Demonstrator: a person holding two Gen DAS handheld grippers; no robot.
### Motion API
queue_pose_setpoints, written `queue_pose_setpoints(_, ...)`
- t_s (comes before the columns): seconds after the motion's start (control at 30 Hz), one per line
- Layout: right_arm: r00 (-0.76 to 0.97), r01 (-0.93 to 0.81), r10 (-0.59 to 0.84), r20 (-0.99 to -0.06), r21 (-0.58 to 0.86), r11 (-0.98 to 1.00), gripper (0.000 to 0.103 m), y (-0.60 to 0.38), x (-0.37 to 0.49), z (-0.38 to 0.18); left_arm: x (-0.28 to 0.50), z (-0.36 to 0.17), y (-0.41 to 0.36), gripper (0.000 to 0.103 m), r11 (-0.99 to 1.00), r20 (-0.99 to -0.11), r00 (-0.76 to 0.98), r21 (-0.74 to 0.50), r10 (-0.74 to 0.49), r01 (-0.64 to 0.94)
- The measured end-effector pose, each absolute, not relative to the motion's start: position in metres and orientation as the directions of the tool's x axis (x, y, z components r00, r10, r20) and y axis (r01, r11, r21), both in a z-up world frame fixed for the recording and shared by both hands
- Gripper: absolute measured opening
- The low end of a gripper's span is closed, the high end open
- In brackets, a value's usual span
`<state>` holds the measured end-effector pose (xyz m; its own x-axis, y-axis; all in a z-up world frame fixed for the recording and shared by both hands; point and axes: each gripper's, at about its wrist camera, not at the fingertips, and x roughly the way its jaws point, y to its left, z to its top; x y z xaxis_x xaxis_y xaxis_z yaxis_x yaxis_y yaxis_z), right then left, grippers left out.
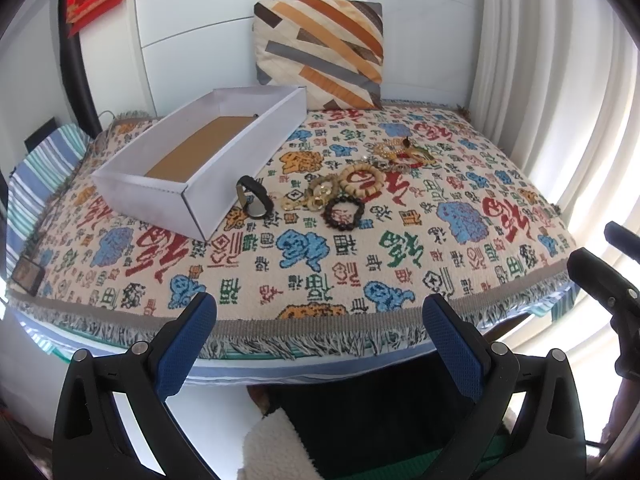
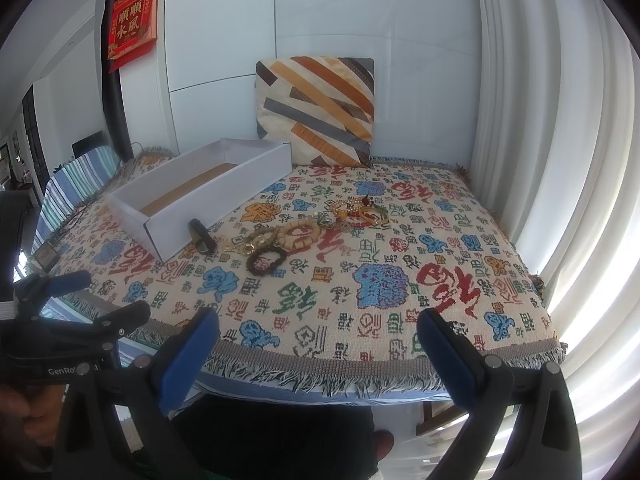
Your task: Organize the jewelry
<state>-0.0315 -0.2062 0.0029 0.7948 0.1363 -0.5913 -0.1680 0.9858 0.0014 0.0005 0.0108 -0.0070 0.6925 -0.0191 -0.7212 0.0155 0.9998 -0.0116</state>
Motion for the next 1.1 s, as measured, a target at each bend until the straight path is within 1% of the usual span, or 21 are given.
queue_pose_setpoints(0.9,0.795,-0.168,0.138,-0.591,0.005,0.986,0.101,-0.209,-0.031,0.003,0.004,-0.004,0.012,0.102,1.0,-0.722,0.692,0.011,-0.001,0.013)
queue_pose_setpoints(1.1,0.793,-0.172,0.144,-0.592,0.009,0.985,0.101,-0.207,-0.03,0.004,0.003,-0.009,0.006,0.102,1.0,-0.74,0.672,0.015,-0.001,0.018)
